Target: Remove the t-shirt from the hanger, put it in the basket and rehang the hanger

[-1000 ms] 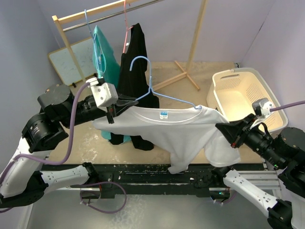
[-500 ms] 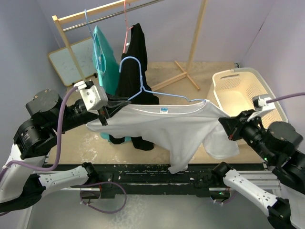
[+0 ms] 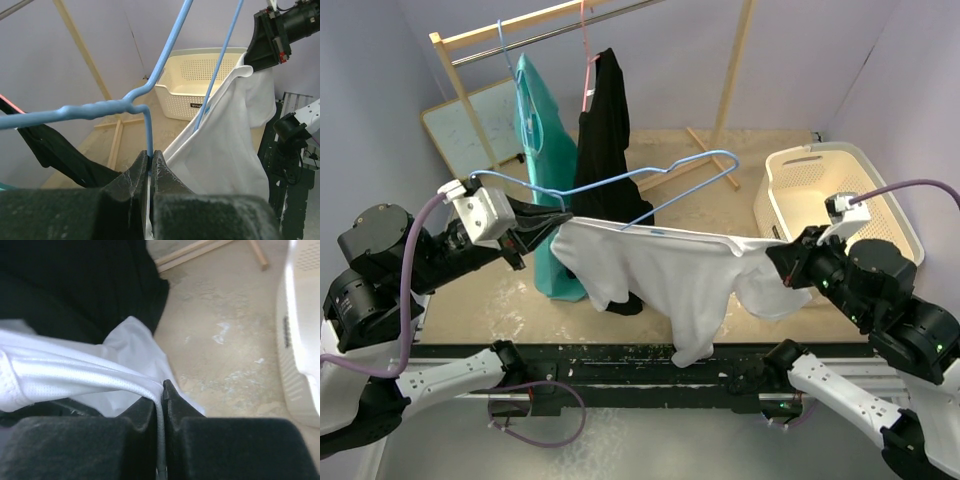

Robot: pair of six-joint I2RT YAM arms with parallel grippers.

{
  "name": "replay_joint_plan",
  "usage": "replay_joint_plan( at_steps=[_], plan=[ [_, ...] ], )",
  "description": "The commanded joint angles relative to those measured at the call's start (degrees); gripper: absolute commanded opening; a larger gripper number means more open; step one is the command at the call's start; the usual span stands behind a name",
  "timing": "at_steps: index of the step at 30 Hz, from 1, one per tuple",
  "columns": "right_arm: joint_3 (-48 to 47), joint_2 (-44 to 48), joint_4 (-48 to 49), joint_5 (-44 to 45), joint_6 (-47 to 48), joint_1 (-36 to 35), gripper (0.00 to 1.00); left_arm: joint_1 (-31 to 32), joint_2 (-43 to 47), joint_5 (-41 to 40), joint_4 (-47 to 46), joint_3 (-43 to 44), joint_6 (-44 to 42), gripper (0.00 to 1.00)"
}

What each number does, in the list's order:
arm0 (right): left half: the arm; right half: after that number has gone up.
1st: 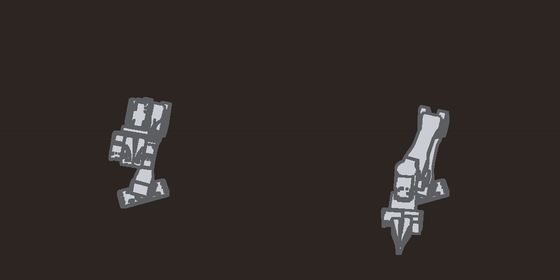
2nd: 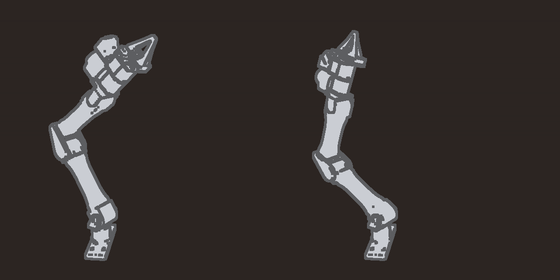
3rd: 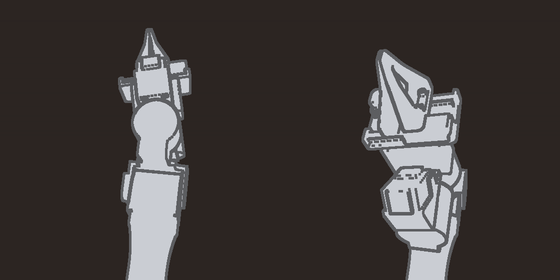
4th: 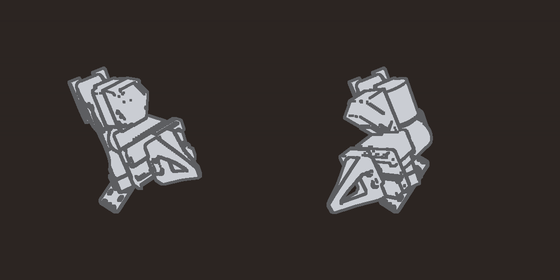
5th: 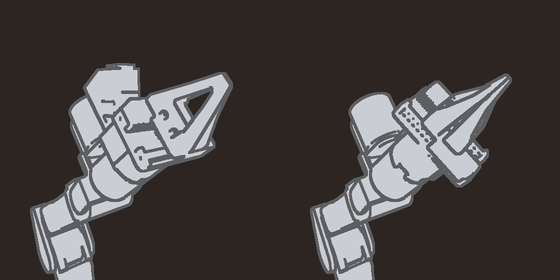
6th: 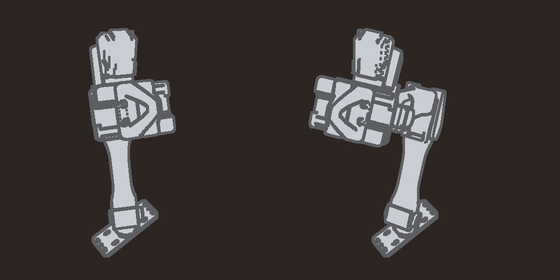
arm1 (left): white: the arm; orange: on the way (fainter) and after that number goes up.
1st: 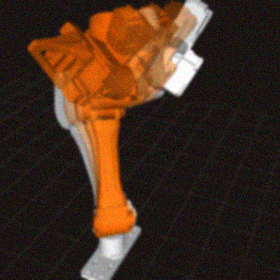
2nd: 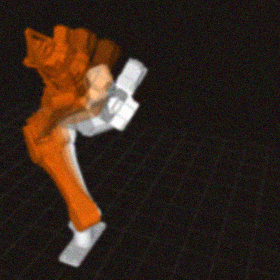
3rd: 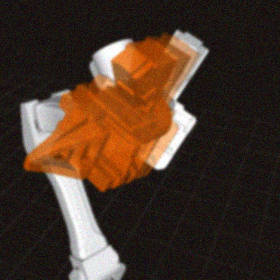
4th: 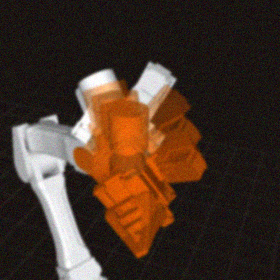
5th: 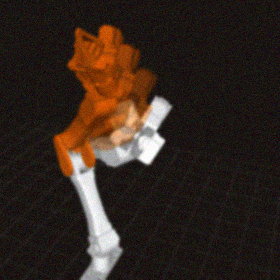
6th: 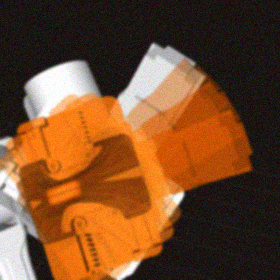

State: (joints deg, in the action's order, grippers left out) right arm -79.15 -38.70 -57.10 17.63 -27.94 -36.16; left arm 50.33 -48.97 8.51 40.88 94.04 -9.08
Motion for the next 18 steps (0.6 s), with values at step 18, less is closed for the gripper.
replay_joint_plan(
  at_steps=[18],
  plan=[
    [-24.67, 0.46, 7.46, -43.48, 15.50, 0.64, 0.54, -0.40, -10.86, -0.26, 1.92, 0.67, -4.92, 0.00]
  ],
)
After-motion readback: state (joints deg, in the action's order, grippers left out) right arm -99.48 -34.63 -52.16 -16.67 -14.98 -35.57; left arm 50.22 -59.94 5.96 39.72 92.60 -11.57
